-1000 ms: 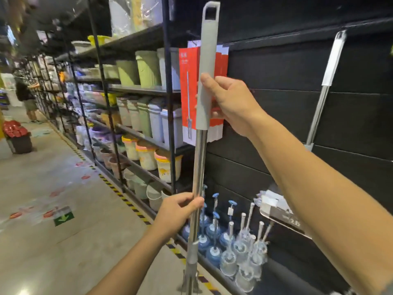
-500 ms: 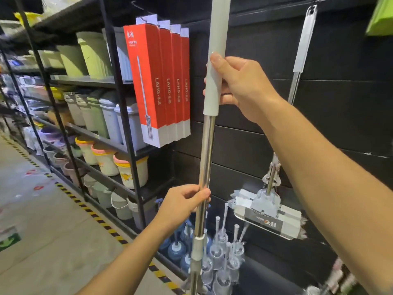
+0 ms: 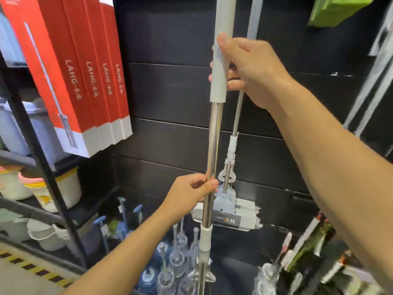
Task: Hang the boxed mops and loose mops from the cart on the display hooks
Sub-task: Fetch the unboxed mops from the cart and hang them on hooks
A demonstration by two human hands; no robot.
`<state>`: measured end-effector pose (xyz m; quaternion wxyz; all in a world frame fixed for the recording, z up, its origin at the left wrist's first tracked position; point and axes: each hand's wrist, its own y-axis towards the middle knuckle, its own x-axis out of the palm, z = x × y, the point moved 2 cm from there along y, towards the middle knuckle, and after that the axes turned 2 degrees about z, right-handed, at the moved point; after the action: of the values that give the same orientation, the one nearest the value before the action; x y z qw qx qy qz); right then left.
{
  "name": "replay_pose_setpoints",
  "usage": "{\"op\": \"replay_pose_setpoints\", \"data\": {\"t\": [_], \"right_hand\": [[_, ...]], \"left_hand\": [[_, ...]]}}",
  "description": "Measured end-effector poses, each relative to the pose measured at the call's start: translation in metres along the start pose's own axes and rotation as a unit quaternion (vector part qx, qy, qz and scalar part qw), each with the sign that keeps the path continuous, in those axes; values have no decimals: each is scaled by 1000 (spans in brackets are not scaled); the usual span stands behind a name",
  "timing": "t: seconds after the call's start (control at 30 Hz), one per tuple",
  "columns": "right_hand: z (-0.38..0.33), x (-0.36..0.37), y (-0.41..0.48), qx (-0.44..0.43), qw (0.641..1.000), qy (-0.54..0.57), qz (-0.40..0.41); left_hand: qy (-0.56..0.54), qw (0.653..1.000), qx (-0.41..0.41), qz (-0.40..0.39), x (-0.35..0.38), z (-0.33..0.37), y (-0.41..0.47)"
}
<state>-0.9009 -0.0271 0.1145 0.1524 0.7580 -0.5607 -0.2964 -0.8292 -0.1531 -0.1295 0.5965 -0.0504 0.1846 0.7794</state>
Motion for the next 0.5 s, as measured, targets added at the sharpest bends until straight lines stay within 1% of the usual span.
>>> {"op": "replay_pose_setpoints", "data": {"t": [0.13,0.27,0.4,0.5], "right_hand": [[8,-15,29,15,998,-18,53],[6,-29,56,20,996,-8,87],[4,-36,75,11,992,-3,128],[3,-37,87,7,990,-12,142]], "left_hand": [[2,998,43,-55,7,9,44],[-11,993,70,-98,11,24,88],[-25,987,93,-125,11,29,120],[-49,984,96,-140,10,32,138]]}}
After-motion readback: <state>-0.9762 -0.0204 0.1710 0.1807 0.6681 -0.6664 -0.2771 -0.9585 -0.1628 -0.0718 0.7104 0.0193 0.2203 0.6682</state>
